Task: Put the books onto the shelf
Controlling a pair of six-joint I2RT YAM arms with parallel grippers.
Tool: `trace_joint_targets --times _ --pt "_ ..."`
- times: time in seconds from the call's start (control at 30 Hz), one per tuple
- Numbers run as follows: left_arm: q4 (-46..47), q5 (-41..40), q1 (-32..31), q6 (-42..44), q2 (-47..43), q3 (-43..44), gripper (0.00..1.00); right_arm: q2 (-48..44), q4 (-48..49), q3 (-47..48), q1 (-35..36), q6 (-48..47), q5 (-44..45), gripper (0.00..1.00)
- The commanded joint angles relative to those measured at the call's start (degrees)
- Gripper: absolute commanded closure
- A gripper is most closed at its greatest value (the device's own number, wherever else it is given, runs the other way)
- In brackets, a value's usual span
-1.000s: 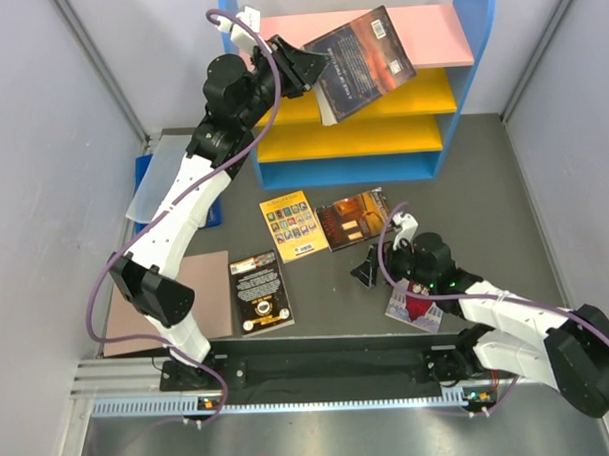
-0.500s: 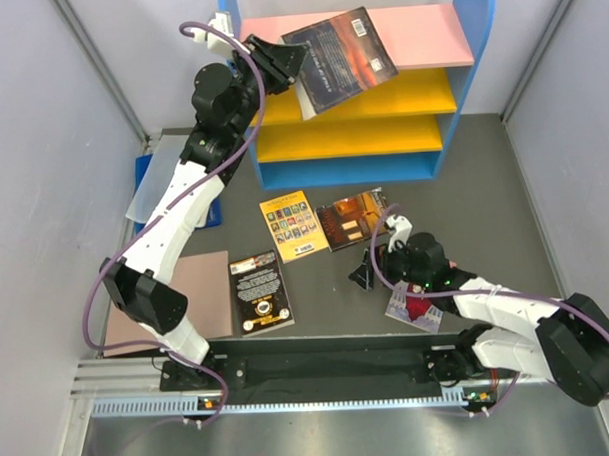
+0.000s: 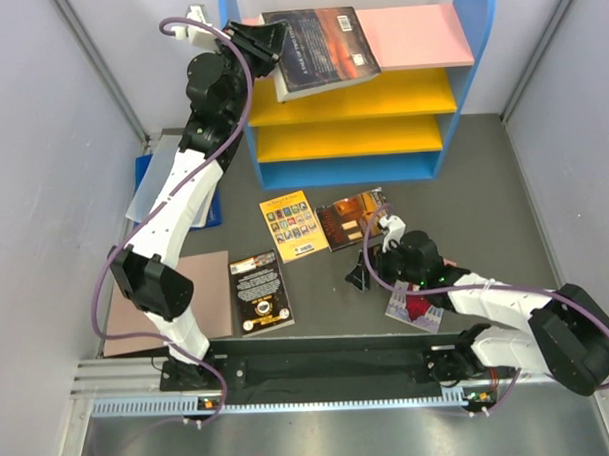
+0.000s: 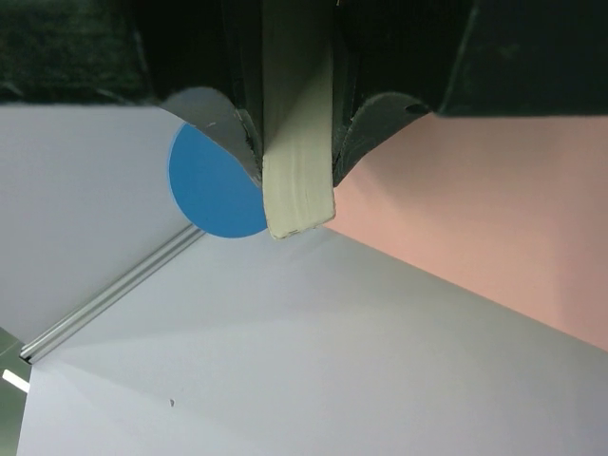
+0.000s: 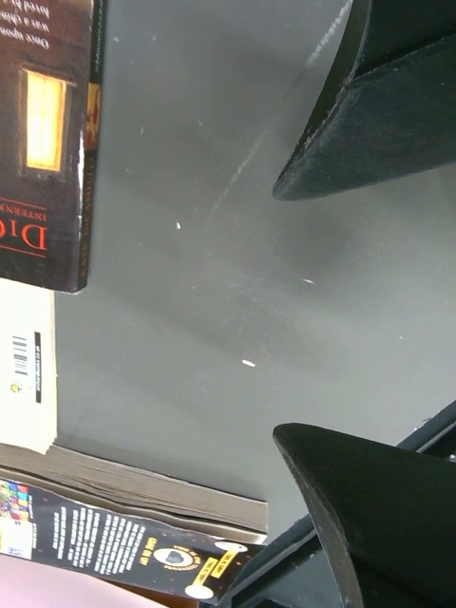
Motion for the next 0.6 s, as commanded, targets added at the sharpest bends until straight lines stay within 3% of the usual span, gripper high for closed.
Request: trace_joint_targets --times 0.0,0.1,0.23,0.43,0.57 --pt "10.76 0.95 0.86 -4.10 0.89 5.80 1.00 -2.05 -1.58 4.48 0.80 -0.79 1.43 0.00" --pt "10.76 2.11 0.77 -4.28 -0.07 3.36 1.00 -6.61 -4.58 8.70 0.71 1.92 4.15 0.00" --pt "11.91 3.87 0.77 -4.19 -3.84 -2.18 1.00 -11.63 -0.73 14.41 -0.60 7.55 6.27 0.00" --pt "12.88 5.44 0.68 -4.11 -8.94 -9.57 1.00 -2.94 8.67 28.99 -2.89 16.34 1.18 0.00" --pt "13.22 6.24 0.42 -3.76 -12.29 -14.92 1.00 1.72 19.37 29.98 -3.77 23.53 -1.81 0.00"
